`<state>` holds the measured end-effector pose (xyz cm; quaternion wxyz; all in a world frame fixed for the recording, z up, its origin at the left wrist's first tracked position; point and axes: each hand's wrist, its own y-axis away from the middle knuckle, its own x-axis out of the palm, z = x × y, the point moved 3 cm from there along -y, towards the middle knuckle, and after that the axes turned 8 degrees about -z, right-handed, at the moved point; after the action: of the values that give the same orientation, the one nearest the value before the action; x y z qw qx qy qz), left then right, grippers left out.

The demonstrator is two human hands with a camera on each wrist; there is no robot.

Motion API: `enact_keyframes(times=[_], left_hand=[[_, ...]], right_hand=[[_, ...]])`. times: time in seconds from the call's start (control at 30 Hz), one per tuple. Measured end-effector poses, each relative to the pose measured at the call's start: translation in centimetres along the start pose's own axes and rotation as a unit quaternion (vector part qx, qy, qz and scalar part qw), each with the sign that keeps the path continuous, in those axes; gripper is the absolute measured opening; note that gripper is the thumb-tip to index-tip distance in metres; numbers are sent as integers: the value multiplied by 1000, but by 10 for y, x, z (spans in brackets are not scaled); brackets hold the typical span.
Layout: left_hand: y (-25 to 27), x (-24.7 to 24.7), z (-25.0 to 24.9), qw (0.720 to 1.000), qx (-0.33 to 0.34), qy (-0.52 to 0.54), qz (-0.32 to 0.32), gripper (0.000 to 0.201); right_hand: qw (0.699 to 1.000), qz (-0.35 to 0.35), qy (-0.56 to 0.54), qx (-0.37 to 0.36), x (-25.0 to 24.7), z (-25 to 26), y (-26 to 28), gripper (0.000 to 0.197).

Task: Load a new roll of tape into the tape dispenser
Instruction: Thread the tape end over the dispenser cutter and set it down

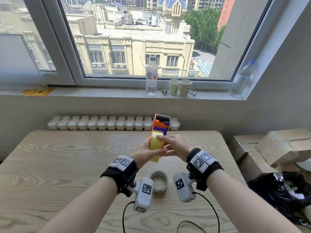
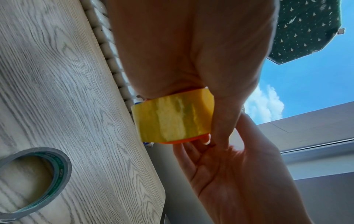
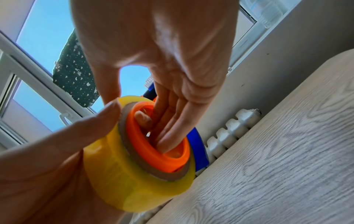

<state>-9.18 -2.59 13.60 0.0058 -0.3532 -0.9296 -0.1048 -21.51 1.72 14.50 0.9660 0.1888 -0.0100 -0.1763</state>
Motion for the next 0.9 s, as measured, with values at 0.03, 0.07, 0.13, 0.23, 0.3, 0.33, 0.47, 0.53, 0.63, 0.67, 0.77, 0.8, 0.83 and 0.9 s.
enact_keyframes(times=[0.03, 0.07, 0.13, 0.23, 0.3, 0.33, 0.47, 0.53, 0.63, 0.67, 0.77, 0.8, 0.83, 0.9], left_hand=[[0, 0, 0, 1000, 0, -1, 0, 45], [0, 0, 0, 1000, 1, -4, 0, 47], [0, 1, -1, 1000, 4, -11, 3, 50], [0, 1, -1, 1000, 8, -15, 7, 54], [-1, 1, 0, 1000, 9, -16, 4, 54], [-1, 1, 0, 1000, 10, -17, 1, 52], [-1, 1, 2, 1000, 10, -14, -4, 53], [-1, 1, 3, 1000, 9, -15, -5, 55], [-2, 0, 6, 1000, 12, -20, -7, 59], [-2, 0, 7, 1000, 12, -23, -7, 60], [-2, 0, 8, 999, 15, -27, -8, 58], [-1, 0, 8, 999, 16, -31, -7, 57], [-1, 0, 8, 999, 18, -33, -7, 58], [-1, 0, 8, 999, 21, -35, -5, 59]], right_hand=[[1000, -8, -2, -1, 0, 1, -1, 43], [1000, -20, -3, 0, 0, 1, -2, 45], [999, -41, -6, 1, 0, 1, -4, 49], [999, -42, -11, 4, 0, 2, -4, 50], [1000, -25, -12, 0, 0, 3, -2, 45], [1000, -14, -7, -6, 0, 4, -1, 42], [999, 20, 20, -28, 0, 2, 3, 38], [999, 18, 14, -26, 1, 2, 3, 38], [1000, -9, -6, -12, 3, 3, 2, 45], [1000, -15, -10, -9, 3, 3, 2, 48], [1000, -4, -18, -7, 2, 2, 2, 47], [1000, 5, -18, -8, 2, 2, 3, 45], [1000, 15, -17, -10, 2, 2, 5, 42], [999, 31, -16, -16, 2, 2, 7, 39]])
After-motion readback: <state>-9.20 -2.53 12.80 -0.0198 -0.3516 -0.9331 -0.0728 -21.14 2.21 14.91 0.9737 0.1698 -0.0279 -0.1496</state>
